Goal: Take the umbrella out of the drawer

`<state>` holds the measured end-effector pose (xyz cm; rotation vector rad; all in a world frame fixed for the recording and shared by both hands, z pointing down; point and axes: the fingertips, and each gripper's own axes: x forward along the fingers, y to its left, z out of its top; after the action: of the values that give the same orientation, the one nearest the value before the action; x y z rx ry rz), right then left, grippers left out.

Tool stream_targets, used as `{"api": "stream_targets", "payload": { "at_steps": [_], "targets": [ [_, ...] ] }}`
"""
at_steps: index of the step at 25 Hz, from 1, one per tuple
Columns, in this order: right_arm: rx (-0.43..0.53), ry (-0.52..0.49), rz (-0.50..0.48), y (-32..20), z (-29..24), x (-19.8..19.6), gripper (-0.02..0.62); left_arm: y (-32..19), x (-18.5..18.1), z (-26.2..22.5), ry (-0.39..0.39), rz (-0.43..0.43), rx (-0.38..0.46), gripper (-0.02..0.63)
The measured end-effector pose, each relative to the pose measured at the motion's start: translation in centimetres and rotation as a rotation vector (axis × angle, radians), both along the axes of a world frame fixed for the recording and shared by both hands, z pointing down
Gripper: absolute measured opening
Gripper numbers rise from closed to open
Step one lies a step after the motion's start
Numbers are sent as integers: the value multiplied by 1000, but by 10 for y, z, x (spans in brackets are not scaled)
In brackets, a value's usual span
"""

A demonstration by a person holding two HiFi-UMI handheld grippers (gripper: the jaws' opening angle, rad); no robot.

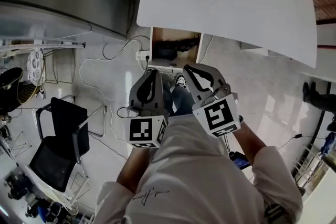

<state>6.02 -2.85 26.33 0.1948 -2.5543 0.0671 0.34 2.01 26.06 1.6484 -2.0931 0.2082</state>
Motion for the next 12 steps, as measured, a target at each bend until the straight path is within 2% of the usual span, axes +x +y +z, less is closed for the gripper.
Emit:
{"api": "stream_targets", "payload": {
  "at_steps": [12],
  "targets": [
    [-5,60,-22,-7,41,-11,17,1,-15,32,50,-11,-35,17]
  ]
}}
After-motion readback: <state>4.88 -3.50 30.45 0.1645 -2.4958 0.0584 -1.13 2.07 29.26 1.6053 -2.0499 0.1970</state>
